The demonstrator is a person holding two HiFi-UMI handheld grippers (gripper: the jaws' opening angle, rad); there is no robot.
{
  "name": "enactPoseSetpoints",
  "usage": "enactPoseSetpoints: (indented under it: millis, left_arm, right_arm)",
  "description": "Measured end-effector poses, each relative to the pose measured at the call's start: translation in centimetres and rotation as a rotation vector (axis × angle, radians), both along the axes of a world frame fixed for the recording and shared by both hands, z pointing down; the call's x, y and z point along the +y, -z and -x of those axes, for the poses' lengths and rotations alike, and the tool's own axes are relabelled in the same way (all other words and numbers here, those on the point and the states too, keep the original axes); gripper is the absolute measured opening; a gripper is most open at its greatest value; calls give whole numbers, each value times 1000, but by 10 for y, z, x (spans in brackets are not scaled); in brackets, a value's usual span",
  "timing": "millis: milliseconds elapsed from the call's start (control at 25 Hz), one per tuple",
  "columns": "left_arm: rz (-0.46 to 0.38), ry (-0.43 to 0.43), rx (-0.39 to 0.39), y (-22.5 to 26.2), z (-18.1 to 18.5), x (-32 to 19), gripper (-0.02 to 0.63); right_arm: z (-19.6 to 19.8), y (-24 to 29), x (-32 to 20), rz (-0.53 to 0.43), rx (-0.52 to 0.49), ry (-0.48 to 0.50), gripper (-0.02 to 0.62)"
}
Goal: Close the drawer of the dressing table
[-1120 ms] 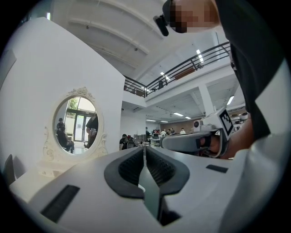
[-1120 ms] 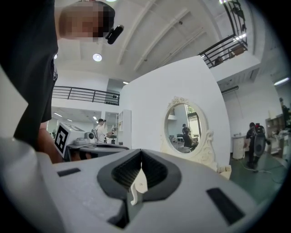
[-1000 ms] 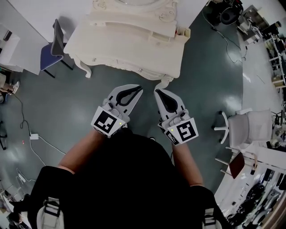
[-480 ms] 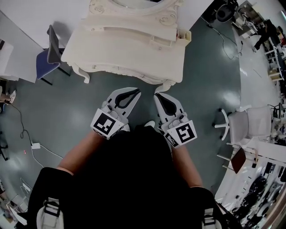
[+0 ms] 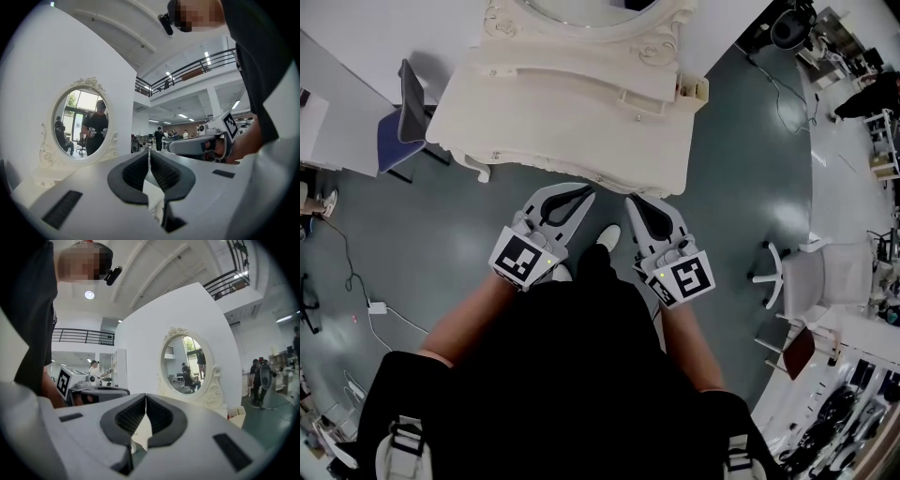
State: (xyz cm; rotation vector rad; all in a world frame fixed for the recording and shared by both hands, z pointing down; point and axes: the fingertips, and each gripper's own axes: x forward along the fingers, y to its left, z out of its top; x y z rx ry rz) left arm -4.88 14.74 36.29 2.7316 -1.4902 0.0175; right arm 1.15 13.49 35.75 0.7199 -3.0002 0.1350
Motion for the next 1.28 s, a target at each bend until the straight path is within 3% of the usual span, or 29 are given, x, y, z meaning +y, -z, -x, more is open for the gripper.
enactPoseSetpoints:
  millis: [280, 680, 1000, 1280]
  left_arm:
    - [23, 31, -16, 1, 5, -73, 9]
    - [17, 42, -3, 6, -17, -166, 8]
    - [38, 86, -28, 0, -23, -213, -5]
    - [39, 55, -30, -15, -23, -246, -6]
  right_arm:
    - [3, 0, -77, -1, -8, 20, -5]
    - [-16, -2, -173, 16, -15, 32, -5]
    - [-32, -23, -222, 57, -4, 13, -5]
    - [-37, -53, -261, 124, 28, -47, -2]
